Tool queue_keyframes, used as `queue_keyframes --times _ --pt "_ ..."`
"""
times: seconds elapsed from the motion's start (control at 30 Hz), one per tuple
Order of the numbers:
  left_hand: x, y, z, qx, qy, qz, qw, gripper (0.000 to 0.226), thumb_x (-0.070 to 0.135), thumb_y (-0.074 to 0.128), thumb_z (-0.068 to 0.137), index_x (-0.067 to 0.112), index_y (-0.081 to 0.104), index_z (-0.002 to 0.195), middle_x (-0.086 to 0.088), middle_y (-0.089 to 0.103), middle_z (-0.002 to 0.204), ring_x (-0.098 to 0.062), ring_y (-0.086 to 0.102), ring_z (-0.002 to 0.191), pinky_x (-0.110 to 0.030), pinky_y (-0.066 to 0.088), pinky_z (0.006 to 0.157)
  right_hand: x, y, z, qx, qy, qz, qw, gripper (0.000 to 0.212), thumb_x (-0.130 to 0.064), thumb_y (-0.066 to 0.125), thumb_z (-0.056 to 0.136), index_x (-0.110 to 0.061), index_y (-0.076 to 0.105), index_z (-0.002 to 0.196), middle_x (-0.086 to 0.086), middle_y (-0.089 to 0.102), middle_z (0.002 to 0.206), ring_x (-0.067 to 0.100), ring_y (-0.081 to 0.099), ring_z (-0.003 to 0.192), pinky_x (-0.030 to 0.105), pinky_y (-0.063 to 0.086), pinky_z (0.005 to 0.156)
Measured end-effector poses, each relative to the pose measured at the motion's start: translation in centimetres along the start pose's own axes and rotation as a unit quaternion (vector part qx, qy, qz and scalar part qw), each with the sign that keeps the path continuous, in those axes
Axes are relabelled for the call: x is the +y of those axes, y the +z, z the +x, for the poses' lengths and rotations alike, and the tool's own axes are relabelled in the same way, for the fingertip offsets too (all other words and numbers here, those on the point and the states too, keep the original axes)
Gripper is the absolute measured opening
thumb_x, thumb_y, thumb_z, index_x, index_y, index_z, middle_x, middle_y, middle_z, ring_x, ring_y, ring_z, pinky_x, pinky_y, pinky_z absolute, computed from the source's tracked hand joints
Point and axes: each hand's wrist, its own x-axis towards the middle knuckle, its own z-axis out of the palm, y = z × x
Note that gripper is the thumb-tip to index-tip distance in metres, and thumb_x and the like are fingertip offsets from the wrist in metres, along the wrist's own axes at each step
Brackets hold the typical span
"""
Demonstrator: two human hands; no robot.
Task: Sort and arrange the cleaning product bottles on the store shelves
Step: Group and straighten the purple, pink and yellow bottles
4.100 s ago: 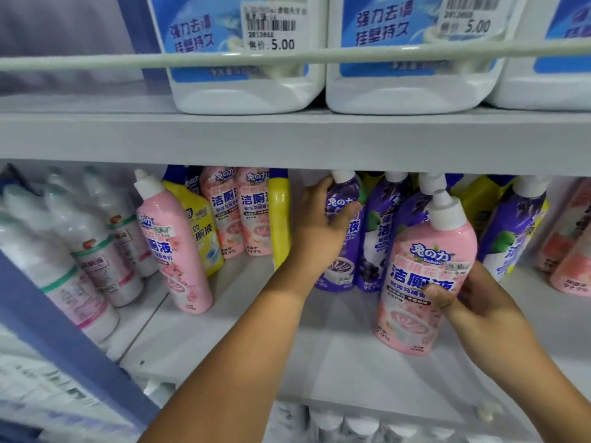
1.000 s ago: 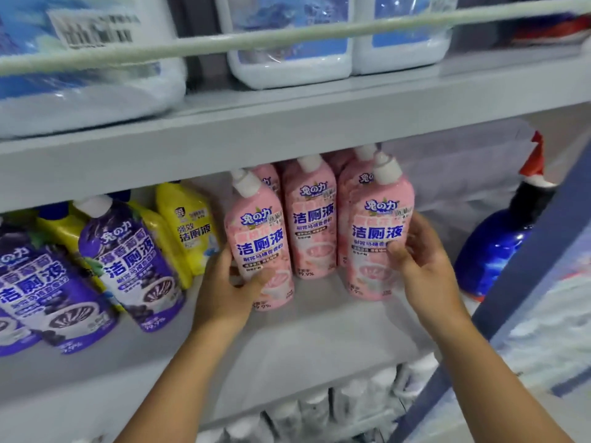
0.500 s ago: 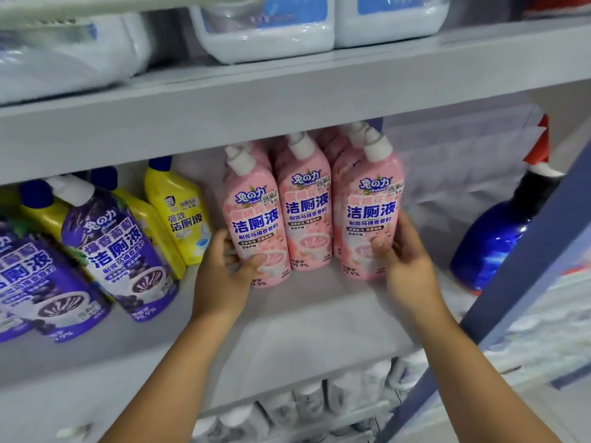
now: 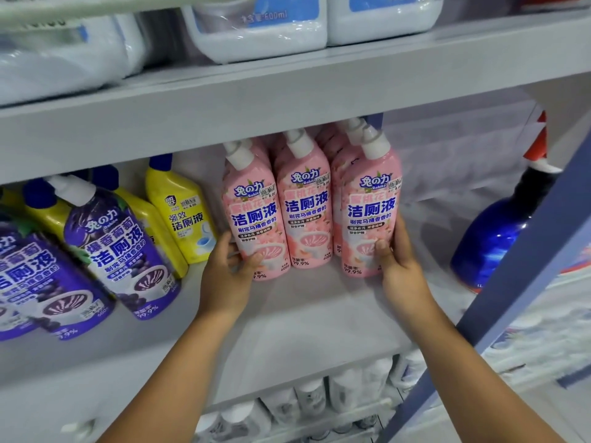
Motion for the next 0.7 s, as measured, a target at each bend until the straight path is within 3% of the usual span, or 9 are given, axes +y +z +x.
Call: queue_keyframes --times 0.07,0.17,0.23,0.3,0.37,0.43,0.53,0.63,0.7 --pt "-0.7 -0.1 0.1 -0.002 -0.033 -0.028 0.999 0.035 0.017 0.077 0.089 0.034 0.063 0.116 0.024 0.074 0.1 0.006 0.07 0.094 -0.013 0.053 0.074 0.2 0.0 0.0 -0.009 0.01 0.015 1.0 0.049 -0.02 0.042 0.108 -0.035 0.034 0.154 -0.027 0.061 0.135 -0.003 0.058 0.125 0.023 0.051 0.1" --pt "-0.7 -0.2 -0.1 -0.007 -0.067 -0.056 0.996 0.038 0.017 0.076 0.09 0.023 0.066 0.126 0.009 0.075 0.112 -0.001 0.071 0.1 -0.028 0.057 0.087 0.0 -0.1 -0.1 -0.005 0.023 0.012 1.0 0.052 -0.024 0.045 0.108 -0.036 0.031 0.157 -0.023 0.06 0.138 -0.002 0.057 0.127 0.03 0.05 0.107" --pt "-0.1 -0.5 -0.5 0.0 -0.075 -0.074 0.994 0.044 0.02 0.077 0.089 0.021 0.065 0.131 0.006 0.074 0.116 0.005 0.07 0.097 -0.024 0.058 0.087 -0.7 0.0 -0.8 0.022 0.01 0.005 1.0 0.05 -0.027 0.05 0.107 -0.034 0.035 0.154 -0.018 0.058 0.142 0.0 0.056 0.129 0.035 0.048 0.11" --pt "0.7 -1.5 -1.4 0.019 -0.096 -0.108 0.989 0.056 0.032 0.084 0.081 0.022 0.062 0.132 0.005 0.073 0.12 0.007 0.069 0.098 -0.021 0.057 0.089 -1.6 0.7 -2.5 0.096 -0.015 -0.026 0.995 0.047 -0.037 0.059 0.1 -0.033 0.044 0.144 -0.009 0.055 0.143 0.006 0.054 0.131 0.043 0.045 0.112" --pt "1.2 -3.1 -2.8 0.04 -0.118 -0.137 0.983 0.068 0.046 0.089 0.069 0.029 0.061 0.128 0.008 0.071 0.122 0.002 0.069 0.106 -0.036 0.054 0.103 -2.7 2.0 -4.7 0.112 -0.043 -0.052 0.991 0.043 -0.037 0.061 0.091 -0.031 0.05 0.133 -0.004 0.055 0.137 0.008 0.056 0.126 0.042 0.047 0.109" --pt "1.5 -5.0 -4.6 0.066 -0.119 -0.156 0.978 0.057 0.034 0.087 0.075 0.031 0.06 0.126 0.007 0.069 0.125 0.0 0.068 0.108 -0.042 0.051 0.106 -3.4 4.0 -6.6 0.048 -0.065 -0.045 0.996 0.046 -0.032 0.061 0.088 -0.027 0.053 0.133 -0.005 0.058 0.135 0.01 0.059 0.123 0.036 0.048 0.105" --pt "1.9 -8.8 -7.0 0.115 -0.103 -0.146 0.977 0.047 0.011 0.074 0.089 0.026 0.058 0.131 0.006 0.067 0.127 0.007 0.068 0.099 -0.03 0.054 0.097 -3.7 8.2 -7.6 -0.075 -0.036 -0.002 0.996 0.054 -0.03 0.066 0.085 -0.027 0.052 0.138 -0.011 0.06 0.138 0.007 0.057 0.127 0.023 0.048 0.104" --pt "1.7 -14.0 -9.0 0.17 -0.091 -0.109 0.975 0.057 0.025 0.085 0.077 0.03 0.057 0.128 0.012 0.069 0.121 0.005 0.068 0.103 -0.022 0.056 0.091 -3.7 13.5 -7.5 -0.186 0.03 0.062 0.98 0.052 -0.025 0.065 0.082 -0.033 0.053 0.131 -0.02 0.064 0.129 0.003 0.059 0.124 0.019 0.049 0.099" --pt "1.8 -17.6 -10.3 0.214 -0.108 -0.078 0.968 0.065 0.046 0.085 0.069 0.032 0.059 0.127 0.017 0.071 0.119 0.0 0.067 0.108 -0.032 0.055 0.095 -3.9 17.4 -8.2 -0.24 0.048 0.09 0.965 0.048 -0.02 0.068 0.083 -0.033 0.054 0.128 -0.02 0.066 0.125 0.004 0.062 0.12 0.017 0.051 0.095"
